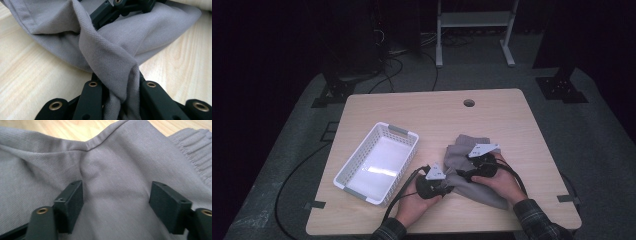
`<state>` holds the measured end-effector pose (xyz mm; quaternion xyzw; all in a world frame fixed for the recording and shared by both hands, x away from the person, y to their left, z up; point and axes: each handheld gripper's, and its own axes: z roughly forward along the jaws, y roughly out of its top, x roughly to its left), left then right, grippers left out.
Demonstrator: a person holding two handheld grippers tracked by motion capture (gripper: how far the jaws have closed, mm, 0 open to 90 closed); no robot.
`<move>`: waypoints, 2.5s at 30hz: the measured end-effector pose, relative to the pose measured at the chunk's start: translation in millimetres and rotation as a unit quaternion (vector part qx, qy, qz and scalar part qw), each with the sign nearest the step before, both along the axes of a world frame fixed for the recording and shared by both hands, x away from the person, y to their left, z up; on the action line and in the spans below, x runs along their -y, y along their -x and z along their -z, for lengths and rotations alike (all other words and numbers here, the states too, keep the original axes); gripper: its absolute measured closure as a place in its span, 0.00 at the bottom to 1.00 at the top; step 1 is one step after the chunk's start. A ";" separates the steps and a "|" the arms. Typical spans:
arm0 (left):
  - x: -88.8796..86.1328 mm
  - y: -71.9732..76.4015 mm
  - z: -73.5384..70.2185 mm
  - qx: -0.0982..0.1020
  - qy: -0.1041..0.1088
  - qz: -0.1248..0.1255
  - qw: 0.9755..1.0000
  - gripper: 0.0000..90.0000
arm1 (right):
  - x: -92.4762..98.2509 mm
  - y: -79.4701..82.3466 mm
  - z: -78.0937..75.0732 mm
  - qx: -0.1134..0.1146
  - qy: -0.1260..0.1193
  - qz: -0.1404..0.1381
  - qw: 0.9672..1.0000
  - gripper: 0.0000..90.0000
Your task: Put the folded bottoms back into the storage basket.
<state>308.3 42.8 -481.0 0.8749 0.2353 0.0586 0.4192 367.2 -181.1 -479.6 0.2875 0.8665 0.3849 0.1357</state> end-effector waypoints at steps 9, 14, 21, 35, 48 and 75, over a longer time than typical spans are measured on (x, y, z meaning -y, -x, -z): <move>-12.6 13.8 -2.0 -0.007 -0.008 -0.016 1.000 0.86 | 17.0 -1.2 -30.3 0.043 -0.017 0.010 0.999 0.30; -17.4 20.4 -2.2 -0.010 -0.007 -0.028 1.000 0.85 | 38.2 -15.7 -35.2 0.042 -0.026 0.042 0.998 0.25; -21.0 25.0 -2.7 -0.013 -0.009 -0.034 0.999 0.85 | 52.7 -32.5 -21.2 0.008 -0.014 0.060 0.998 0.23; -23.5 22.8 -2.4 -0.028 0.000 -0.034 0.999 0.84 | 41.7 -47.3 5.2 -0.029 -0.025 0.066 0.997 0.14; -24.1 22.4 -2.4 -0.028 0.000 -0.033 0.999 0.84 | 40.8 -46.5 4.9 -0.023 -0.030 0.048 0.998 0.30; -23.1 24.4 -32.0 -0.036 0.018 -0.044 0.998 0.89 | 27.9 -35.4 -14.7 -0.049 0.017 0.047 0.998 0.89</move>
